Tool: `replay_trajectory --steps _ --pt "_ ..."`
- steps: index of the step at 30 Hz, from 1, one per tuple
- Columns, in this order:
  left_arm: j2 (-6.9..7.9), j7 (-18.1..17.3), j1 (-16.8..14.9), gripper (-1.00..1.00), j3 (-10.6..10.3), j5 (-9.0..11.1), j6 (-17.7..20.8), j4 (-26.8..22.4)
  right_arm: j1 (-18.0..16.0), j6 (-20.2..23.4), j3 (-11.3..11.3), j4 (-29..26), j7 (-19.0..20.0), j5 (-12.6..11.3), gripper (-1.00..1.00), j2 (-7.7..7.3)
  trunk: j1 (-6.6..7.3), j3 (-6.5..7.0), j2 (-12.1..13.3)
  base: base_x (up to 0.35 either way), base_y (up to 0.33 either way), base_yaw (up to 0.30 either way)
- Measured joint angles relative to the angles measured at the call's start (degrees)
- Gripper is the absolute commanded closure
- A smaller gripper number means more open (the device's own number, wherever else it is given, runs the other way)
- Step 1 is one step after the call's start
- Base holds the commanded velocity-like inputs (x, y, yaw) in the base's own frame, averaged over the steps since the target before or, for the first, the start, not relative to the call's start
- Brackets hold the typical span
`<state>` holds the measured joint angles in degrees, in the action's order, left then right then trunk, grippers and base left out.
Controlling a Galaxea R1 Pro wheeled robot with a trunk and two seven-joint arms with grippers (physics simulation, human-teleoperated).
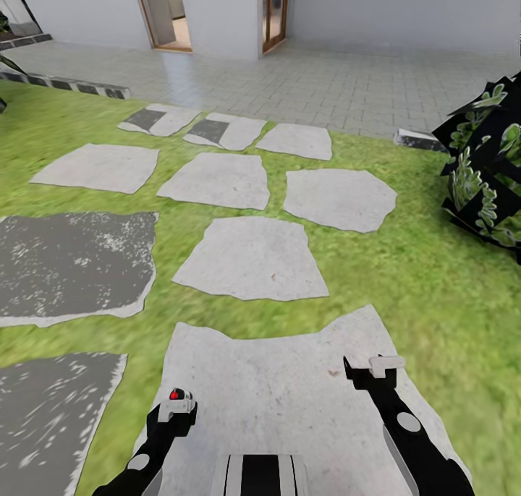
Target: In the garden, pick up the pesticide atomizer on the floor and spray pesticide onto both trees until each tree trunk is fully covered.
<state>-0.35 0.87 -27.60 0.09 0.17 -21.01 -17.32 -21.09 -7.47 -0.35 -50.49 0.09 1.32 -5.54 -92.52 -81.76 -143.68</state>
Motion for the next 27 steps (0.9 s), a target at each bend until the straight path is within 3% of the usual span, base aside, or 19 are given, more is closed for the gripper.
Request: replay_trajectory --steps 27 --pt "0.00 0.01 0.00 -1.00 0.00 0.00 -0.01 0.00 0.00 0.00 0.09 0.04 0.00 0.01 -1.00 0.00 0.00 0.44 0.00 0.020 0.016 0.000"
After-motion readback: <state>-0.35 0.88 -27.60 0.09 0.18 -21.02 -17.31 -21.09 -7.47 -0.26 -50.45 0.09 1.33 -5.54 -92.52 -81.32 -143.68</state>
